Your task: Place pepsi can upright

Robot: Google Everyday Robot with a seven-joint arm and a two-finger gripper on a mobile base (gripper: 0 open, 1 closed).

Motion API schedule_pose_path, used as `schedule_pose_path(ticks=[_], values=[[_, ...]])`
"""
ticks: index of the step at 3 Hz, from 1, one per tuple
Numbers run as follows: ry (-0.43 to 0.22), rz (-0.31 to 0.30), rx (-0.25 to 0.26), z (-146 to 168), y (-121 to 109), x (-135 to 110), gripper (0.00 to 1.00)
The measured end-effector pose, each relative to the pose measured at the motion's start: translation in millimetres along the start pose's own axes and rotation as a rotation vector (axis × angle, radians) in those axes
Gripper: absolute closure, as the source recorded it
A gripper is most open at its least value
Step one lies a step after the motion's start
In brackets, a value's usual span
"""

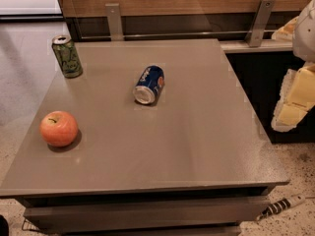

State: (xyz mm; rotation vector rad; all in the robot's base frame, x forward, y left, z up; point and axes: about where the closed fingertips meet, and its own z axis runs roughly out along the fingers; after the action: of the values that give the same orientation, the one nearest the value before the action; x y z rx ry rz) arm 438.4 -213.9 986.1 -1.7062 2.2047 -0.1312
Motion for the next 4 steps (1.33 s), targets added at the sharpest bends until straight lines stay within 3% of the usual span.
schedule_pose_path(ticks=[2, 3, 4], values=[[-0.009, 0.018, -0.001, -0.7, -4.9, 0.8, 0.00], [-0.064, 0.120, -0.045, 6.2, -22.3, 7.1, 0.00], [-0.143, 0.321, -0.121, 25.6, -43.8, 10.0, 0.00]])
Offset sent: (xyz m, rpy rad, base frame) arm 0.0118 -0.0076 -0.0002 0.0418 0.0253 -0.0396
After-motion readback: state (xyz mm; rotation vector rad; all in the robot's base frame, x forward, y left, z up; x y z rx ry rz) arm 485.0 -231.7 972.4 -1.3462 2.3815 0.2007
